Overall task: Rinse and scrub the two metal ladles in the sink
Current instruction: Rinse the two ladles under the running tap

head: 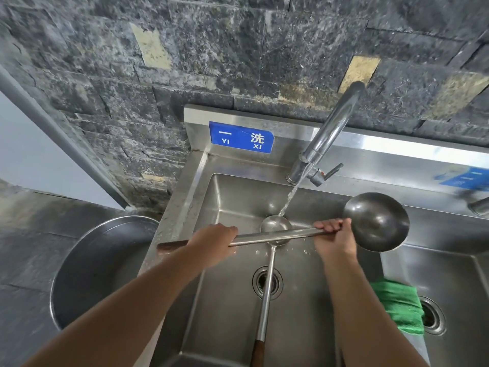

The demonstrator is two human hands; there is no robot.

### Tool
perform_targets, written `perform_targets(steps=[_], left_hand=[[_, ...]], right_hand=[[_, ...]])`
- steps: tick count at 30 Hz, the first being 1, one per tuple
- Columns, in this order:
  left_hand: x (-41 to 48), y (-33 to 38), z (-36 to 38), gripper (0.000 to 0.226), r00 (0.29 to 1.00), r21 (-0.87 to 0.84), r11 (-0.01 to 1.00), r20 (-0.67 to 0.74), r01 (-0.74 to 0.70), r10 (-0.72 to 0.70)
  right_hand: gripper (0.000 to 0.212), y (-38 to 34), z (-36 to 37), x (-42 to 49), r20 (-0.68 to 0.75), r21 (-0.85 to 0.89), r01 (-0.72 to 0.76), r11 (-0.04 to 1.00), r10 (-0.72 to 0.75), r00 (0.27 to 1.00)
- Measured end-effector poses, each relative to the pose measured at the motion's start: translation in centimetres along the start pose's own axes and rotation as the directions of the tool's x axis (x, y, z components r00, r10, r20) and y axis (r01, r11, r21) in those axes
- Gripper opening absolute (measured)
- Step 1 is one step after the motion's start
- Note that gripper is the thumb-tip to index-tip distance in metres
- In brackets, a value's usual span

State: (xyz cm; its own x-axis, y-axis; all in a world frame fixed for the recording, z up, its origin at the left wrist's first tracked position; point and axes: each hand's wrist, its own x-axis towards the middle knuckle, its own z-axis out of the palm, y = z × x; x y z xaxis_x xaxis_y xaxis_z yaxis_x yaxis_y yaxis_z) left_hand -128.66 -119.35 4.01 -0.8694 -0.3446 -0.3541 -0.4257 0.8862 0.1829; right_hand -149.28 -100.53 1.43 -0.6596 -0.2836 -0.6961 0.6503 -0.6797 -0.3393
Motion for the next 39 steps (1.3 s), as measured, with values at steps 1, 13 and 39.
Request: perform_targets(steps=[1,13,39], left_hand=[[0.2,0.4,-0.1,0.023,1.000,0.018,1.000,-0.005,-0.017,0.017],[4.1,9.5,0.6,0.032,0.999,-0.095,0.995,0.002,-0.035,0.035],[-1.7,0.6,-1.4,0.014,0.877,-0.565,0.721,0.465,0.401,-0.123]], right_hand=[[0.047,-1.1,-0.1,0.0,-0.001,0.012,0.018,1.000,-0.018,1.000],[0.043,5.8,-0.5,-2.9,0.062,-0.224,-0.067,0.972,0.082,0.995],[0.021,8.9,-3.1,-3.9,-0.075,-0.714,-0.298,0.634,0.355,0.932]])
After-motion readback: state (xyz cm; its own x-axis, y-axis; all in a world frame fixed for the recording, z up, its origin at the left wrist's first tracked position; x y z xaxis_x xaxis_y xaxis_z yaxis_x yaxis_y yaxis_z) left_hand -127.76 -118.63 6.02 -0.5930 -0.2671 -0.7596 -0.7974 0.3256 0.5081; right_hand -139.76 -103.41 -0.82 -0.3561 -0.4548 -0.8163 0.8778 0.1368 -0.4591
